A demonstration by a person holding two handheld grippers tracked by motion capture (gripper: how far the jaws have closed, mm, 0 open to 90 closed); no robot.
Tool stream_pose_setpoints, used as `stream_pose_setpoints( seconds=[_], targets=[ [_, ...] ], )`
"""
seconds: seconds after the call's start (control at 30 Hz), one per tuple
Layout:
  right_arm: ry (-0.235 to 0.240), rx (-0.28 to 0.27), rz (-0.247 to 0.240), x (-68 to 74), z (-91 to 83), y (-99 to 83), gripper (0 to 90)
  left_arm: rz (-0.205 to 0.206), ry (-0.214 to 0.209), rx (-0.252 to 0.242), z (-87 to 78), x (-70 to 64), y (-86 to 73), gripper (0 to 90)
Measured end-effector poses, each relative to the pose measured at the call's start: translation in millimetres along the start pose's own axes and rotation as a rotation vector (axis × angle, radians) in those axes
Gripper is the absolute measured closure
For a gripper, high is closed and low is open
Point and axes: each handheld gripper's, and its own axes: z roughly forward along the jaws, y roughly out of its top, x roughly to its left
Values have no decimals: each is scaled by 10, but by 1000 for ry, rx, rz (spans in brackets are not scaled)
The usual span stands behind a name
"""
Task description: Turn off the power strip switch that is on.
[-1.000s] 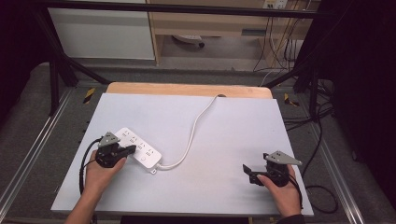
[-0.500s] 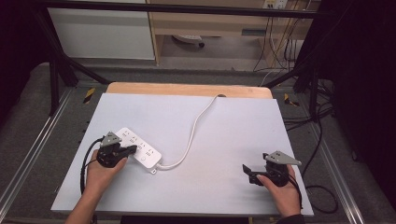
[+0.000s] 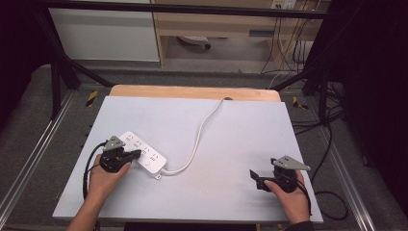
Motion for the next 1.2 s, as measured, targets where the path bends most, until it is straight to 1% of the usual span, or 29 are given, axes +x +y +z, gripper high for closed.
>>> stream_pose_setpoints(
  seconds=[0.23,0.5,0.53,0.6,0.63,0.7,0.8,0.87,0.9,0.93,1.03,1.13,1.2],
  targets=[
    [-1,1,0,1,0,0,59,3,-1,7,8,6,-4,900],
    [-2,2,0,2,0,-1,59,-8,-6,8,14,16,-12,900],
    [-3,2,-1,1,0,-1,59,-11,-9,8,13,15,-14,900],
    [-5,4,-4,-1,2,-3,59,-19,-38,9,20,8,-19,900],
    [-5,5,-3,-1,2,-3,59,-14,-34,11,21,-4,-16,900],
    [-5,4,-3,-2,2,-2,59,12,-15,18,27,-25,-2,900],
    [-4,3,0,0,-1,-2,59,-8,-25,7,27,9,-12,900],
    [-4,1,1,0,-5,-2,59,-4,-7,7,17,17,-13,900],
    [-2,3,1,-2,-7,-2,59,-11,-1,6,11,22,-16,900],
    [-2,3,1,-4,-6,-3,59,-14,-5,5,7,32,-19,900],
    [-2,3,1,-3,0,-2,59,-3,-8,10,4,27,-16,900],
    [-4,5,-2,-2,2,-2,59,-14,-13,13,4,35,-13,900],
    [-5,5,-2,-3,2,-2,59,-12,-10,13,6,30,-14,900]
  ],
)
